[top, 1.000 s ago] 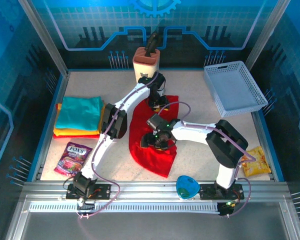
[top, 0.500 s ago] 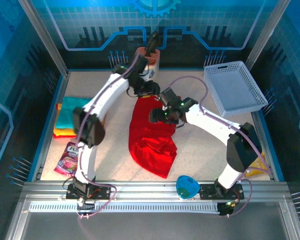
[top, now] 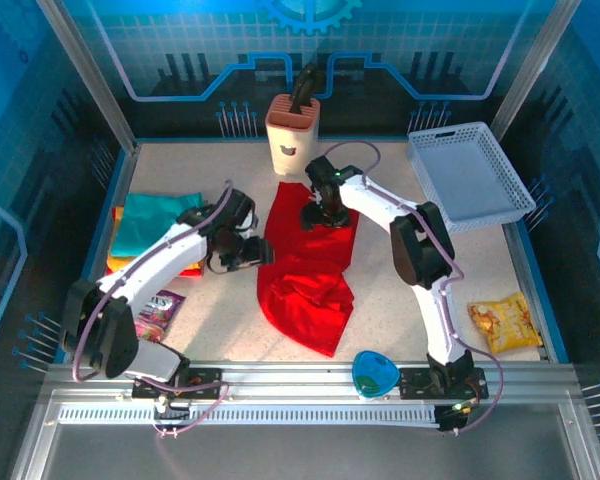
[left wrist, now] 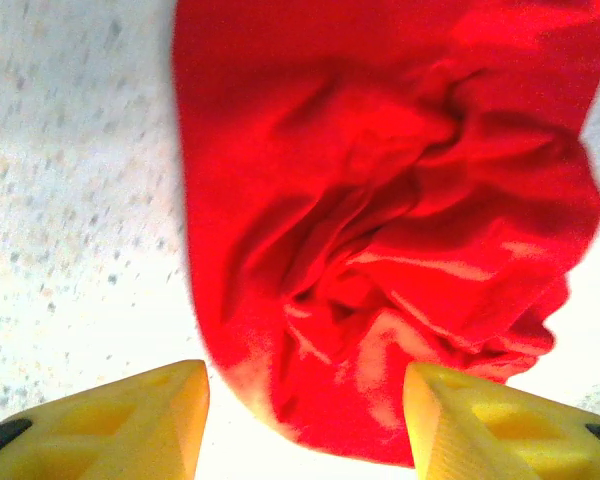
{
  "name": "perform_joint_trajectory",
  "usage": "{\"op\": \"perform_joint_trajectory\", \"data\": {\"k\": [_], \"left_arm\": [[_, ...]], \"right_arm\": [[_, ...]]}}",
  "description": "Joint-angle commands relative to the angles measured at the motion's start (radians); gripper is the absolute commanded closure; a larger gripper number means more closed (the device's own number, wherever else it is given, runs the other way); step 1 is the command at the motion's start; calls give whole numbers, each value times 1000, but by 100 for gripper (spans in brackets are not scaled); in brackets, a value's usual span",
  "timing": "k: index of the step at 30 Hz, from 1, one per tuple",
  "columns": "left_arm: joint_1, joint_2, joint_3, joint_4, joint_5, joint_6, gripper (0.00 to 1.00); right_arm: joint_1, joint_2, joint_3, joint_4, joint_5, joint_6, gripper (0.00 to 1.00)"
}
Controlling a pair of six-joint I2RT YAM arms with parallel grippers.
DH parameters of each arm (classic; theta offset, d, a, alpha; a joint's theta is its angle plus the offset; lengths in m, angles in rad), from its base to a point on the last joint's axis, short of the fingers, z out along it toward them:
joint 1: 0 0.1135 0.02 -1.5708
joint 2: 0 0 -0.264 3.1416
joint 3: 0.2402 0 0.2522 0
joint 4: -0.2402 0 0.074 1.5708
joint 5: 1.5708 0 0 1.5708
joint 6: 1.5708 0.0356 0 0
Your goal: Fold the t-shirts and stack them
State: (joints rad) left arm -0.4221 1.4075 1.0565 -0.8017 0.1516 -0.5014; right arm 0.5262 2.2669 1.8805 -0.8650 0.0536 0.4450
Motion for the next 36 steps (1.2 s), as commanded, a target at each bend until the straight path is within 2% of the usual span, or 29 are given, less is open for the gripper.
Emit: {"op": "perform_joint_trajectory", "data": {"k": [1, 8, 15, 19, 22, 28, 32, 36], "left_arm": [[-9, -94, -86, 26, -37, -58, 45], [-47, -173, -206, 54, -33, -132, 45], [-154, -104, -251, 108, -9, -183, 45], [-206, -56, -251, 149, 5, -206, 45], [-244, -2, -236, 176, 19, -210, 46], [-281, 86, -208, 216, 33, -216, 46], [-306, 136, -174, 225, 46, -206, 47], [-320, 167, -152, 226, 43, -198, 47]], "right_arm": [[-40, 78, 129, -168, 80, -53, 23], [-121, 223, 334, -259, 205, -74, 23], [-234, 384, 627, -339, 226, -60, 23], [-290, 411, 694, -332, 243, -52, 22], [-316, 390, 680, -307, 206, -45, 22], [-289, 179, 405, -161, 239, -65, 22], [-241, 30, 239, -83, 241, -69, 19], [-188, -2, 191, -101, 228, -57, 18]]}}
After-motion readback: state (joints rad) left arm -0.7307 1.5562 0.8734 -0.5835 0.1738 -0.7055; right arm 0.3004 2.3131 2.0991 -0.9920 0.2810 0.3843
